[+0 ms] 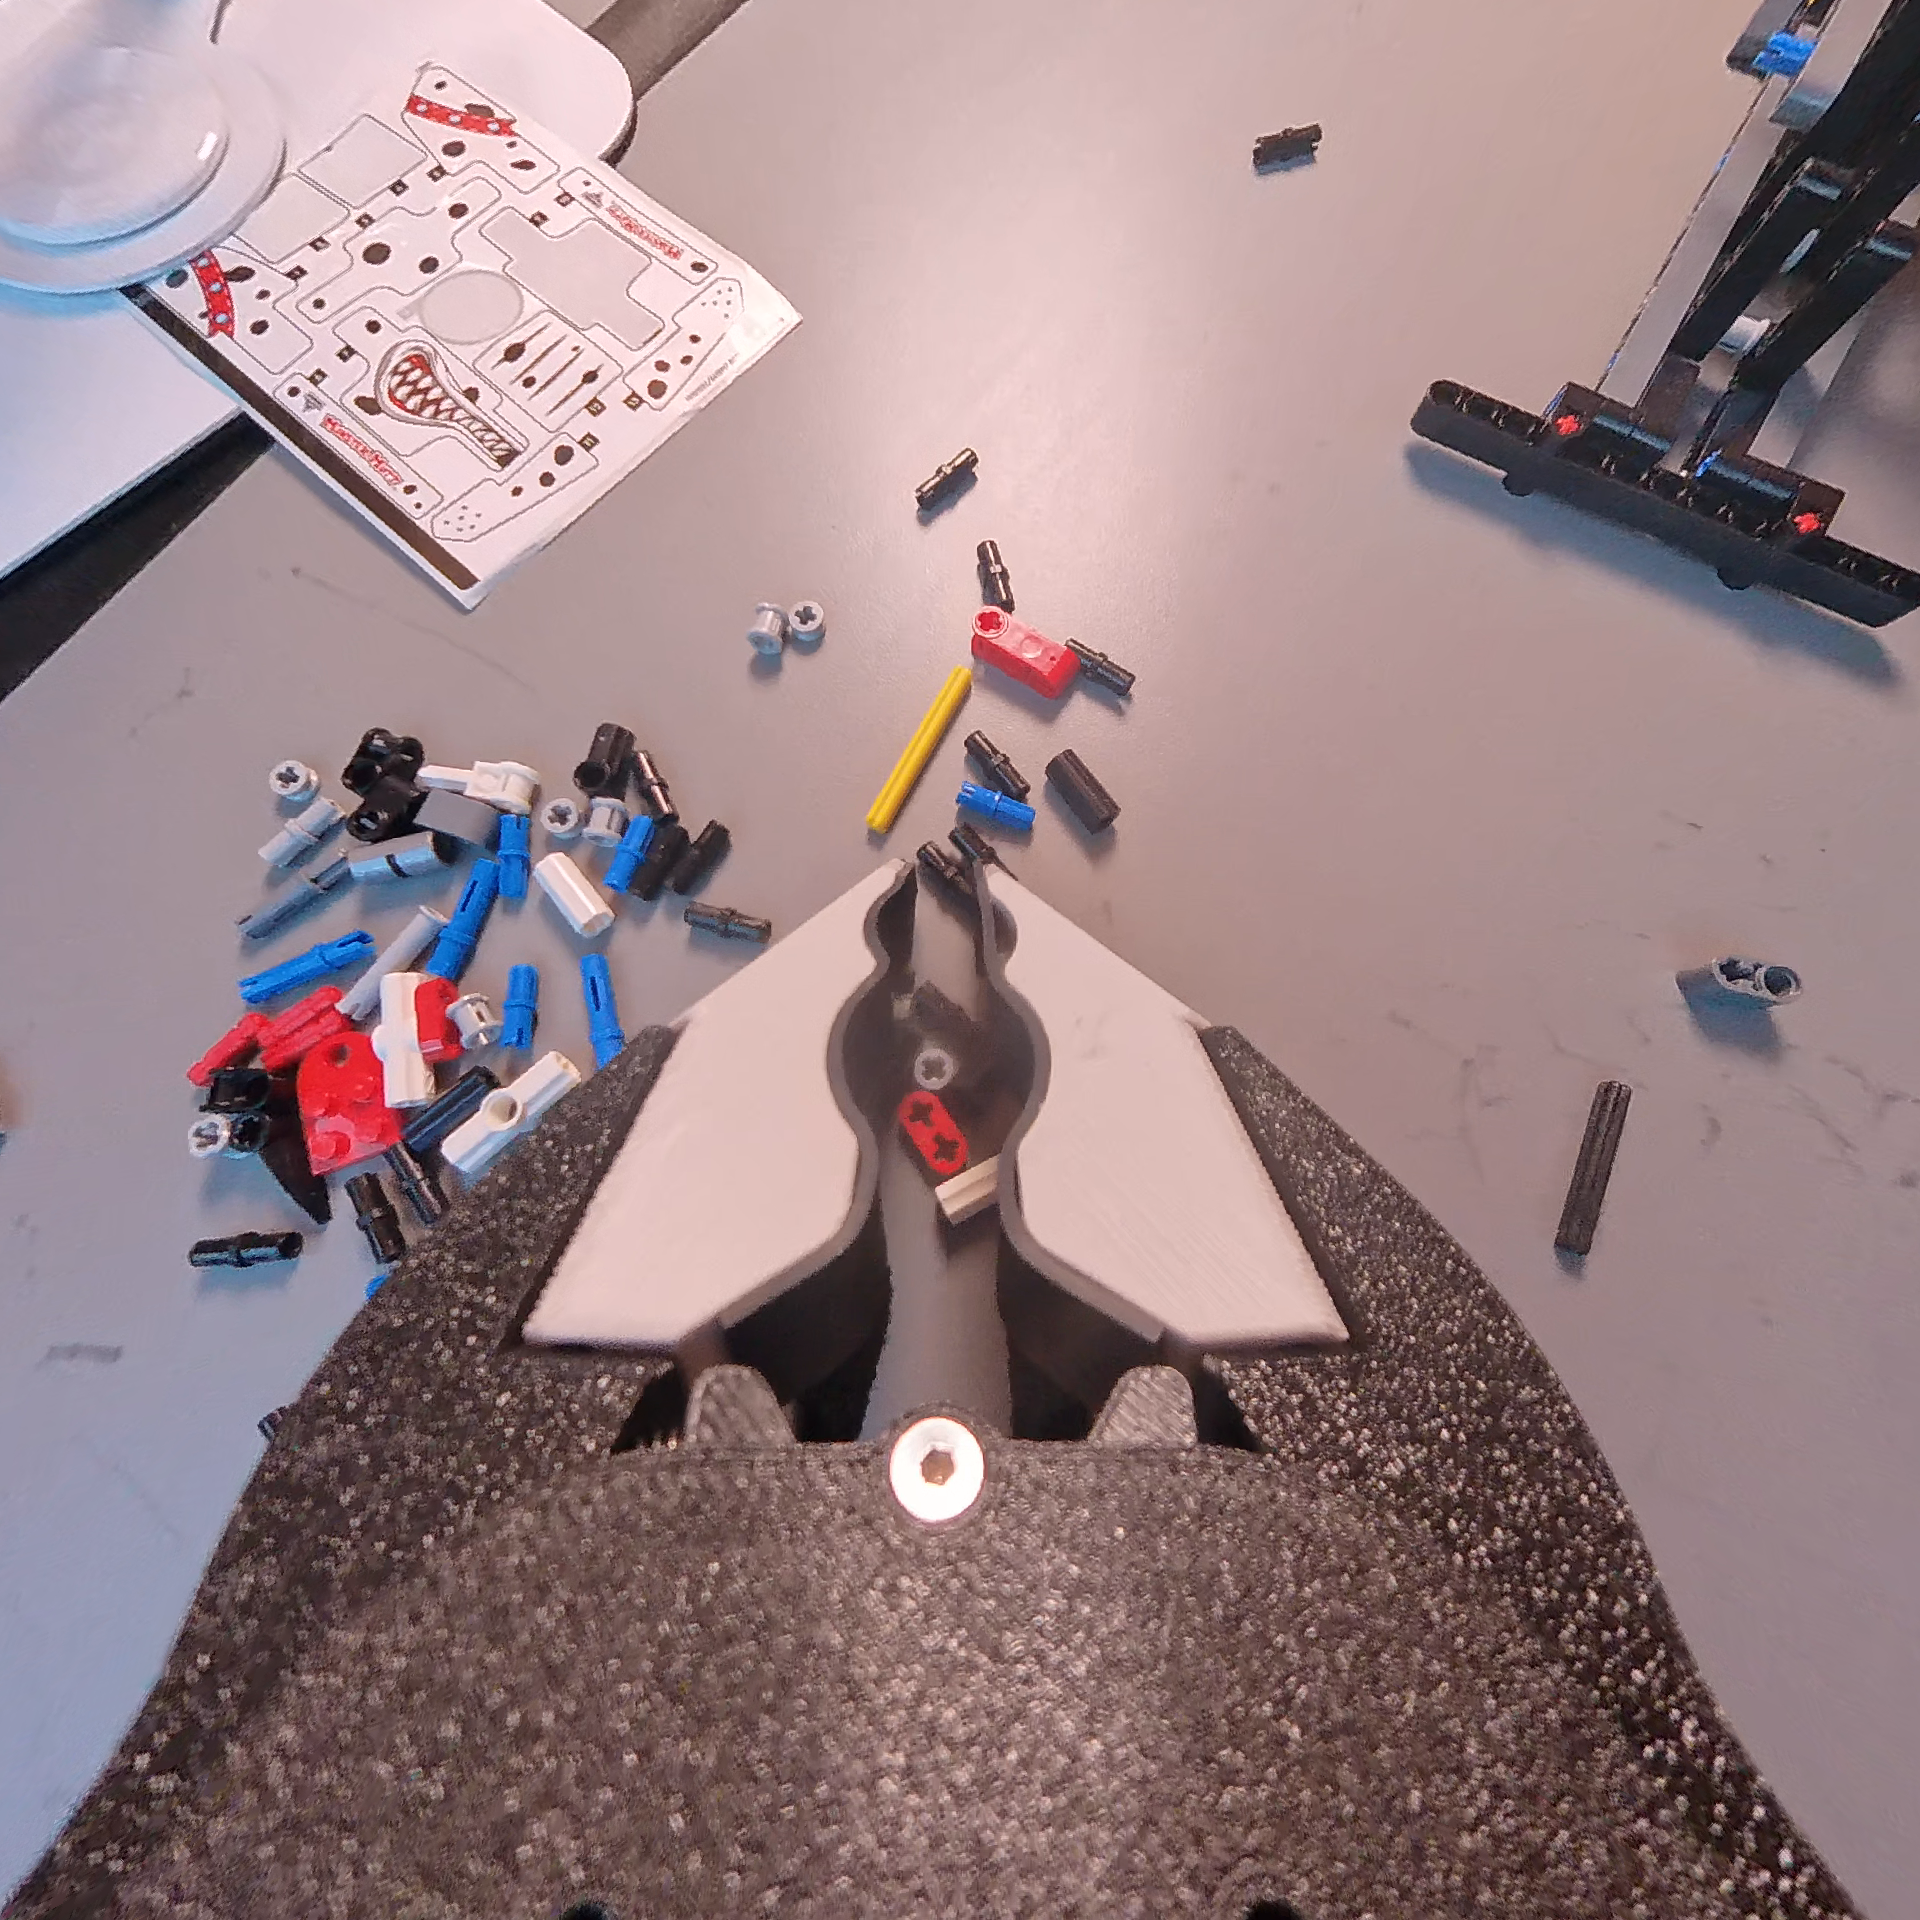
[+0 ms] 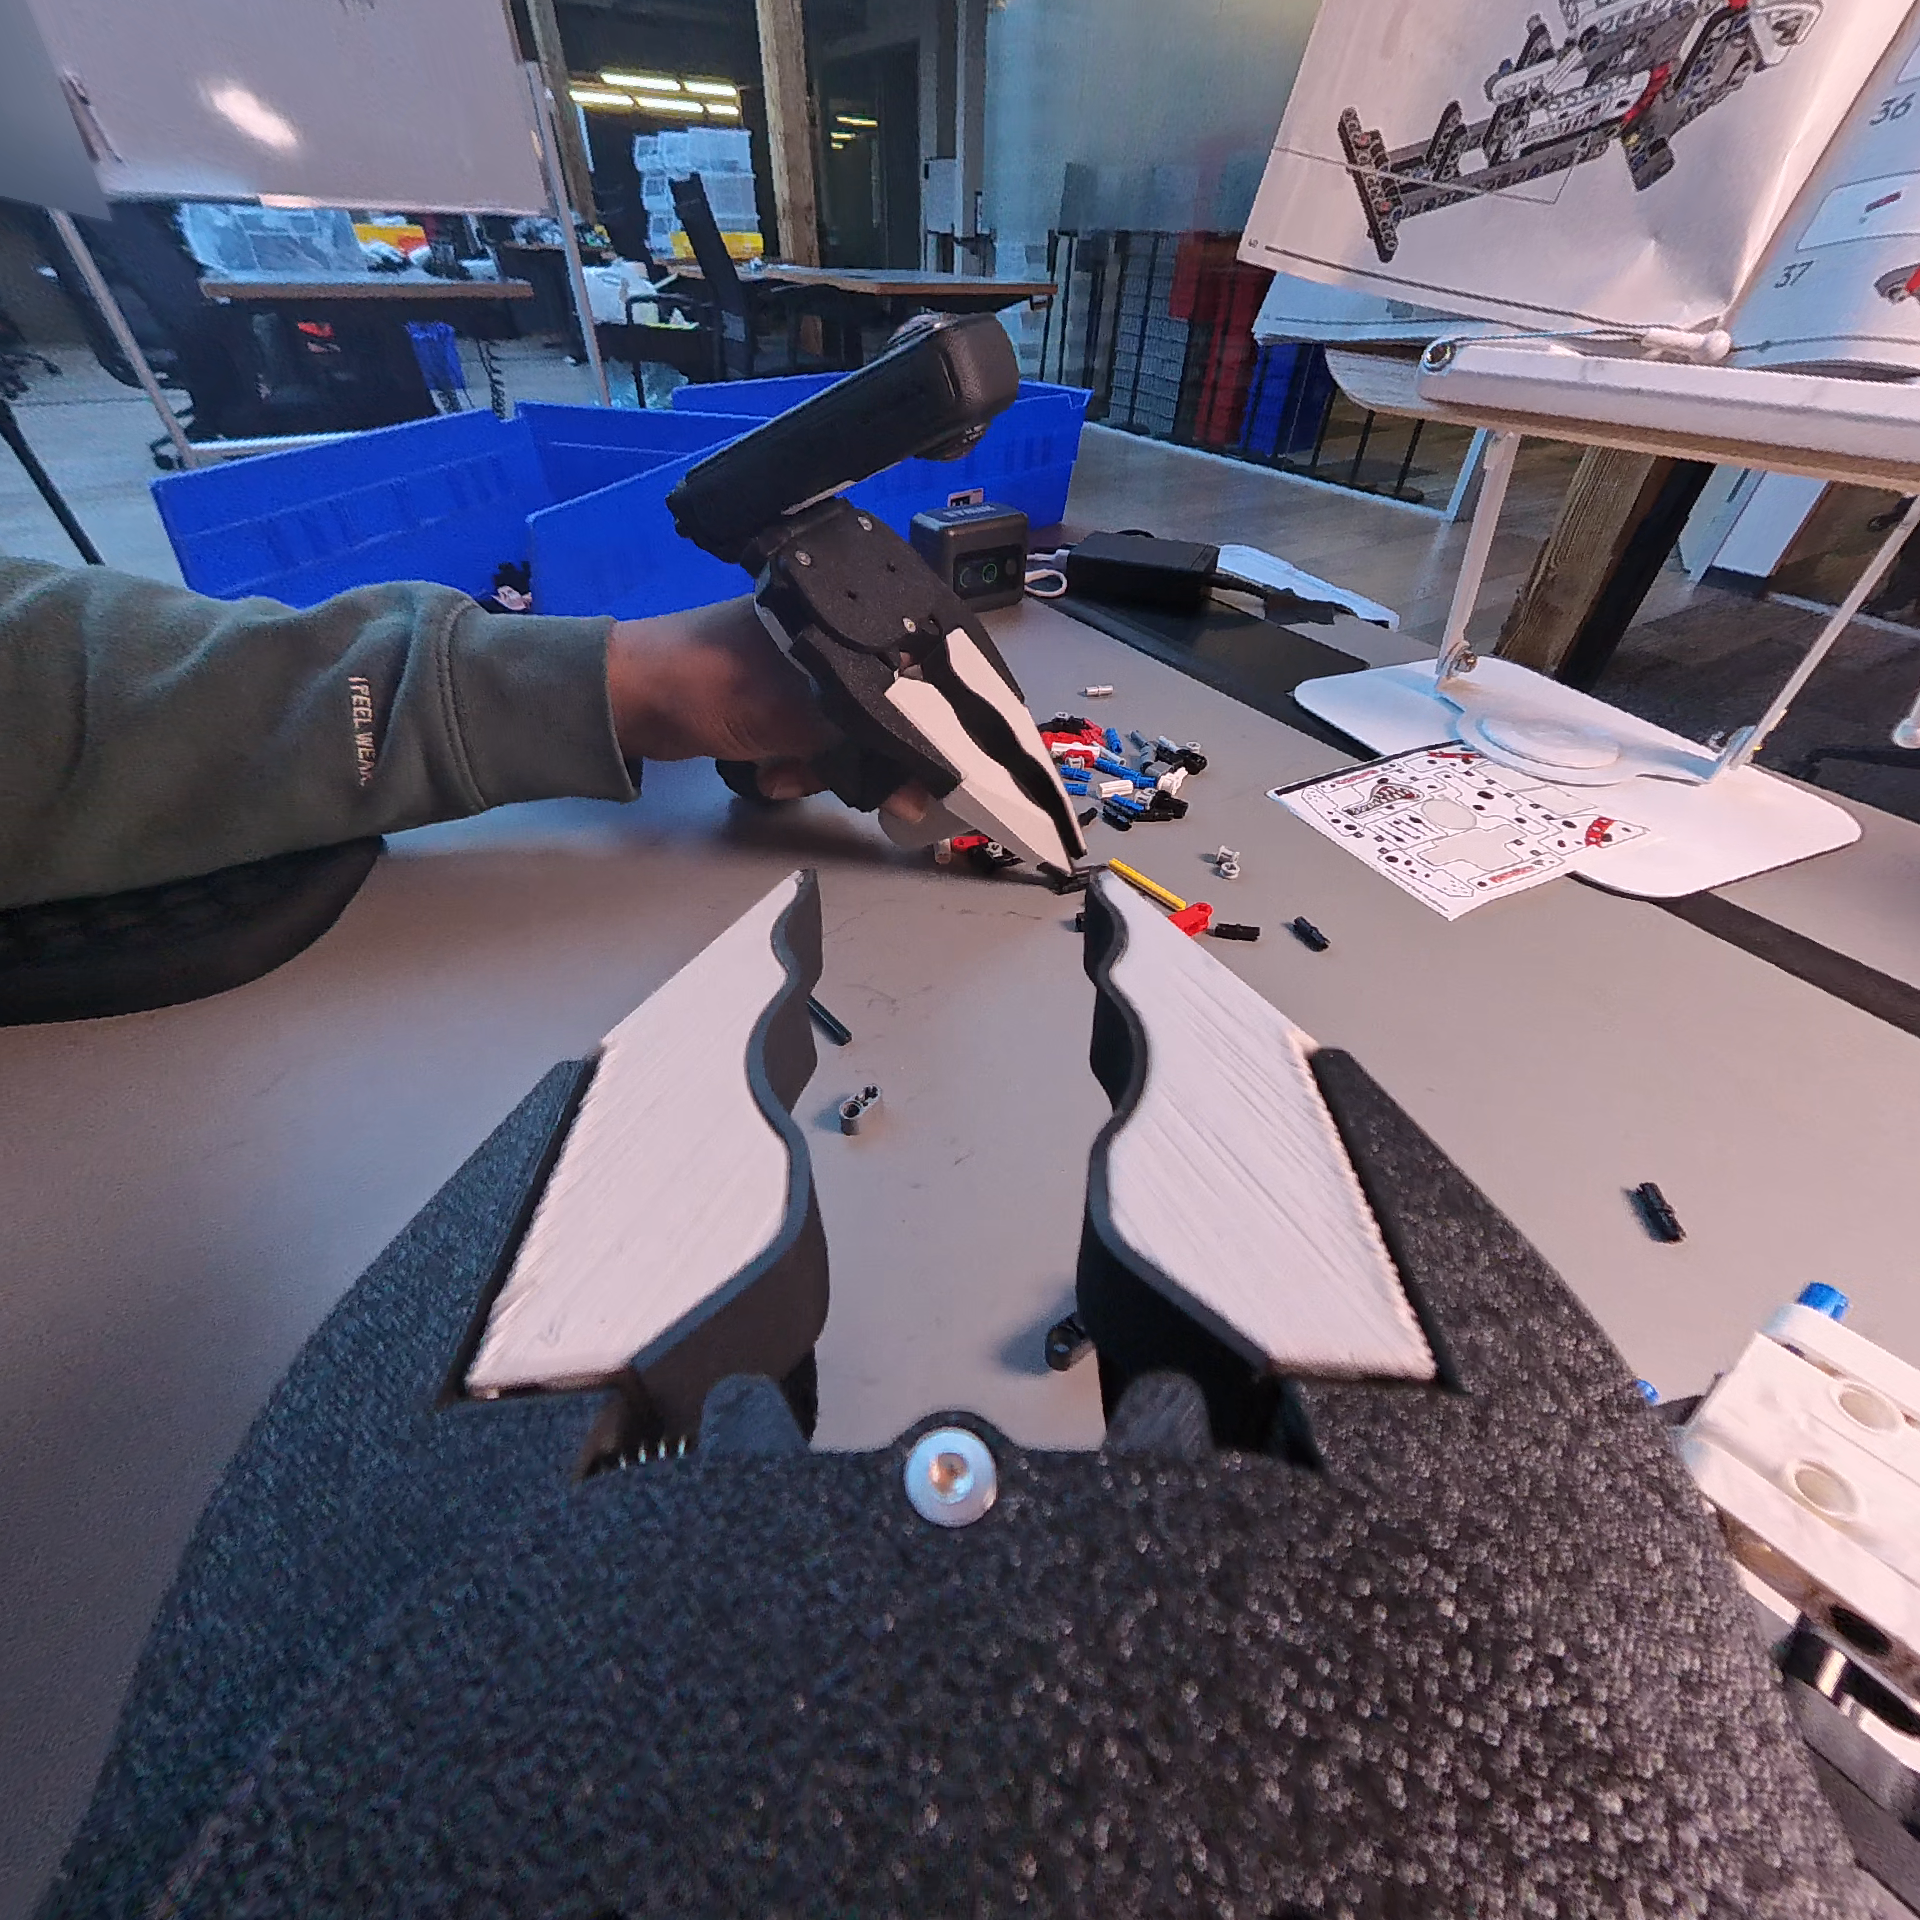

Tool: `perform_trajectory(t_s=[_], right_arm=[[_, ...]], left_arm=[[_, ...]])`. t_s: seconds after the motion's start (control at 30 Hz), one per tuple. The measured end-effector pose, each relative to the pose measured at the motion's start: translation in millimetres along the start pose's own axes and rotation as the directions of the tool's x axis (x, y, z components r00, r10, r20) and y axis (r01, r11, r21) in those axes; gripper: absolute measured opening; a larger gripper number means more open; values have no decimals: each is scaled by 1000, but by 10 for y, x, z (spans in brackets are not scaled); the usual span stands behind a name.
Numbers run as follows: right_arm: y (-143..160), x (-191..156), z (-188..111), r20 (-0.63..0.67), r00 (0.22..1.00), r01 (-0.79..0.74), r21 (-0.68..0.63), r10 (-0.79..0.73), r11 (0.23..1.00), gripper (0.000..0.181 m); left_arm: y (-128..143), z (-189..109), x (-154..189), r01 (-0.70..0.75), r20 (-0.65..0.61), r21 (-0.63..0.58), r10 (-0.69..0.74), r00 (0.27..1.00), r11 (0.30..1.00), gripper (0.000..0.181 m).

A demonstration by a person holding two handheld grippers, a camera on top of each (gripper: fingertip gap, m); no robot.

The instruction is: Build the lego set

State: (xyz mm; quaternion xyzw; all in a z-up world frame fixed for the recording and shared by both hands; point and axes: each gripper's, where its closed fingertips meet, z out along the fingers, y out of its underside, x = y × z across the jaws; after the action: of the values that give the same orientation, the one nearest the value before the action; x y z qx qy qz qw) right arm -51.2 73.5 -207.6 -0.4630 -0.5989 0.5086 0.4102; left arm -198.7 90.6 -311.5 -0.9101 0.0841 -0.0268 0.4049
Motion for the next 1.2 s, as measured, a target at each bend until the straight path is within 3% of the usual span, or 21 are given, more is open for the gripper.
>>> perform_trajectory(t_s=[0.77, 0.93, 1.07, 1.2], right_arm=[[49, 1, 16, 7, 1000, -8, -19, 8, 1000, 50], [44, 17, 8, 3, 1000, -5, -15, 5, 1000, 50], [59, 37, 1, 1, 1000, -5, -23, 5, 1000, 50], [140, 16, 19, 19, 1000, -7, -69, 8, 998, 50]], left_arm=[[29, 32, 30, -64, 9, -36, 64, 998, 997, 5], [-69, -51, 41, -69, 4, 24, 69, 998, 997, 5], [-200, -301, 343, -124, -106, 127, 138, 985, 984, 5], [-64, -571, 942, -187, -304, 133, 220, 927, 973, 5]])
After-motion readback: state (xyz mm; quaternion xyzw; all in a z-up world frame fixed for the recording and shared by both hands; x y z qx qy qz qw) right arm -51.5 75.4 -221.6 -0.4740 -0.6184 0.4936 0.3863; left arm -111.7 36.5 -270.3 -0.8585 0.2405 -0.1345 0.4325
